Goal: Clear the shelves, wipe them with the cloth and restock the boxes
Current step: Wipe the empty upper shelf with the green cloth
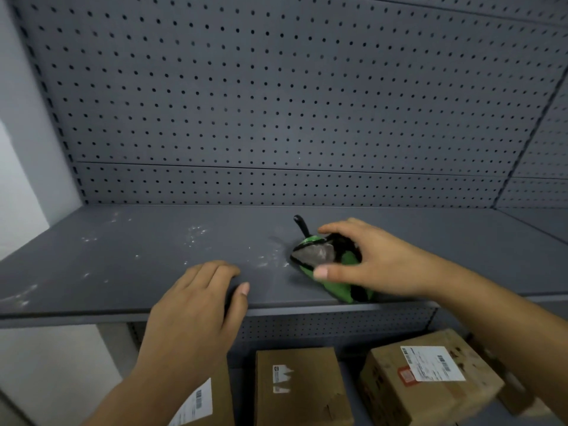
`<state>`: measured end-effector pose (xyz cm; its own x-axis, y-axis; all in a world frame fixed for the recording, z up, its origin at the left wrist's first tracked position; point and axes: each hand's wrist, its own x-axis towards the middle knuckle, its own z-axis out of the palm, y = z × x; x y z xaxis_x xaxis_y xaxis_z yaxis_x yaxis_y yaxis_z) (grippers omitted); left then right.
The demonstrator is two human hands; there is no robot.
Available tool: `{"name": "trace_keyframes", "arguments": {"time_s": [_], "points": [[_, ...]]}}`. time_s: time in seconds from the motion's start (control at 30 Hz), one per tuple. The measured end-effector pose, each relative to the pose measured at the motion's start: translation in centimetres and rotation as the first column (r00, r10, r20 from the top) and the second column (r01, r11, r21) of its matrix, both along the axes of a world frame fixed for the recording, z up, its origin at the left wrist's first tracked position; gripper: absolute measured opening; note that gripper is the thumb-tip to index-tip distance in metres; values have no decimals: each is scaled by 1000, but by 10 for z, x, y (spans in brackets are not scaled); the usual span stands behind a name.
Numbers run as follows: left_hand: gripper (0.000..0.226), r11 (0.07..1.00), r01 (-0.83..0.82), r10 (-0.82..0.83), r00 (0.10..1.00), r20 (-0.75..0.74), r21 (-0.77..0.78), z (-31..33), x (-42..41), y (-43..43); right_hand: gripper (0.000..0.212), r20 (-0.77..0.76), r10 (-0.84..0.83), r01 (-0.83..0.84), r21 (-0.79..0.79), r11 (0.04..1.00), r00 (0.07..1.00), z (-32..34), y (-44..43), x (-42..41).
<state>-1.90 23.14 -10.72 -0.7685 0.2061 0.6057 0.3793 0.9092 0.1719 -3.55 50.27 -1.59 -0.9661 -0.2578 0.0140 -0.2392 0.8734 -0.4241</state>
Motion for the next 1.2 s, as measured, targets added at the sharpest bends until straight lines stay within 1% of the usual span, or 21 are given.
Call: {"name": "trace_keyframes", "arguments": {"time_s": [0.03, 0.07, 0.1, 0.17, 0.2, 0.3, 0.37, 0.43, 0.5, 0.6, 0.7, 0.8, 0.93, 1.2], "points": [[35, 1000, -2, 2, 1000, 1, 1, 0, 0, 0, 78, -25, 9, -8, 54, 999, 1000, -3, -3, 1], [36, 1000, -5, 5, 1000, 3, 0, 0, -1, 0, 67, -62, 1, 4, 81, 997, 998, -7, -6, 0], [36, 1000, -7, 7, 1000, 5, 0, 0, -1, 0, 52, -104, -20, 28, 72, 997, 994, -11, -7, -2], [35, 1000, -3, 3, 1000, 1, 1, -1, -1, 0, 26, -163, -115, 112, -33, 993, 980, -13, -4, -9], [35, 1000, 0, 0, 1000, -1, 3, -1, -1, 0, 20, -176, -179, 165, -93, 982, 968, -13, 0, -15], [36, 1000, 2, -2, 1000, 5, 4, -2, -1, 0, 18, -213, -347, 311, -187, 932, 913, -10, 17, -36], [37, 1000, -1, 1, 1000, 12, 8, -2, -2, 0, 16, -269, -412, 363, -214, 907, 871, -11, 27, -56], [37, 1000, 4, -4, 1000, 19, 9, -2, -2, 0, 13, -326, -441, 383, -228, 895, 836, -11, 36, -77], [37, 1000, 10, -10, 999, 31, 9, -2, -2, 0, 16, -372, -438, 398, -183, 899, 818, -12, 44, -101], [38, 1000, 17, -18, 998, 55, 11, -2, -1, -1, 27, -382, -426, 436, -65, 898, 820, -17, 46, -133], [37, 1000, 11, -11, 999, 53, 9, 0, -1, 0, 35, -364, -398, 434, 20, 900, 842, -25, 36, -153], [36, 1000, 6, -7, 999, 51, 10, 0, -1, 0, 32, -342, -337, 386, 85, 919, 877, -33, 19, -166], [36, 1000, 7, -8, 998, 58, 20, 1, -2, -1, 22, -271, -259, 291, 85, 953, 927, -36, 2, -175], [37, 1000, -6, 5, 999, 51, 22, -1, -2, 0, 19, -210, -89, 99, 38, 994, 974, -33, -19, -157]]}}
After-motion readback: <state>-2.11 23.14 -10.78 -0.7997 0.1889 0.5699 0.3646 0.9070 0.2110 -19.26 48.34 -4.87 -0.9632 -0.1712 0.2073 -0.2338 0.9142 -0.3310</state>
